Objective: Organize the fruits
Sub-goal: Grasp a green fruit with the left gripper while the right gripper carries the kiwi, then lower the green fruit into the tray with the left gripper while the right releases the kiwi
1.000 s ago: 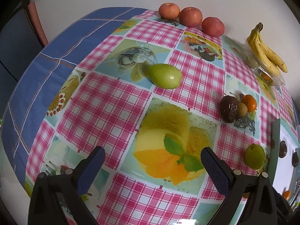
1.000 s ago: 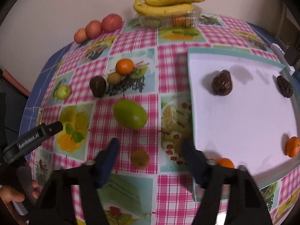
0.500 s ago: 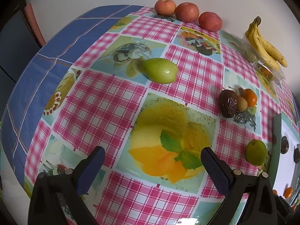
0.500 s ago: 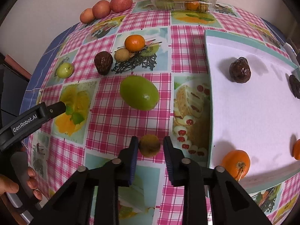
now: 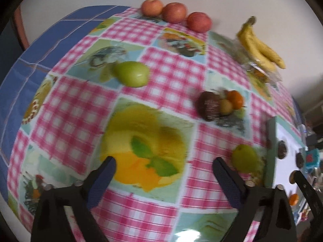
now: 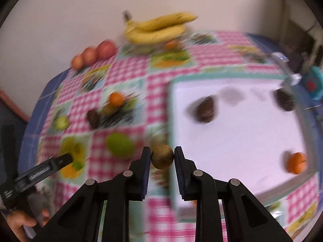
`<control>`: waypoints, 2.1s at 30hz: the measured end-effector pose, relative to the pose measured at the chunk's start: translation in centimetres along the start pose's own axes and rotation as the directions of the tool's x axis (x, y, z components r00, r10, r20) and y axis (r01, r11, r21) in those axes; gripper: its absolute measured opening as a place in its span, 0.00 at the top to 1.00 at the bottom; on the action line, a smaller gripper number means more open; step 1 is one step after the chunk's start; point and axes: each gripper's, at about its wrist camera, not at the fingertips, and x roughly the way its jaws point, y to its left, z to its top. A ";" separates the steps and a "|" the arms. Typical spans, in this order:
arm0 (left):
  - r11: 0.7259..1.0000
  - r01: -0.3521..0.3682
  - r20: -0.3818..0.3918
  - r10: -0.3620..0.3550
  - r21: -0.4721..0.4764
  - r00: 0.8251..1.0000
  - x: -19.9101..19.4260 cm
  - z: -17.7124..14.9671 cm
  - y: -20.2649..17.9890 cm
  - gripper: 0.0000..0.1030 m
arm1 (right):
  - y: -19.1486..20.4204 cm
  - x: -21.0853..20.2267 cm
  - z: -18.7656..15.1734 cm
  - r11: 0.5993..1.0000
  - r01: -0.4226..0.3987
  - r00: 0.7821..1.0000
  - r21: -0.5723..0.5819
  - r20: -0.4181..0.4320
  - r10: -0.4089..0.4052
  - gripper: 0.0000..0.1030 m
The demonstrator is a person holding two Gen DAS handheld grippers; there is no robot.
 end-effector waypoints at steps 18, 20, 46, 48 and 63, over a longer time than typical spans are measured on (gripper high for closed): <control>0.961 0.206 -0.004 -0.209 0.184 0.978 1.6 -0.5 -9.0 0.32 | -7.5 0.8 0.8 0.977 0.112 0.994 0.184 -0.004 -0.113 0.76; 0.962 0.197 -0.003 -0.200 0.188 0.980 1.8 -0.7 -9.3 0.37 | -7.3 1.0 0.8 0.977 0.112 0.994 0.182 -0.005 -0.113 0.76; 0.898 0.372 -0.008 -0.381 0.235 0.925 -0.2 -0.7 -13.4 0.54 | -10.4 0.4 1.7 0.937 0.172 0.980 0.304 0.039 -0.193 0.76; 0.880 0.385 -0.009 -0.398 0.279 0.917 -0.5 -1.0 -15.1 0.54 | -11.8 -0.3 1.6 0.915 0.197 0.971 0.351 0.057 -0.231 0.76; 0.814 0.381 -0.114 -0.370 0.439 0.922 2.9 -4.5 -22.2 0.53 | -17.8 0.8 1.6 0.869 0.208 0.966 0.449 0.046 -0.254 0.76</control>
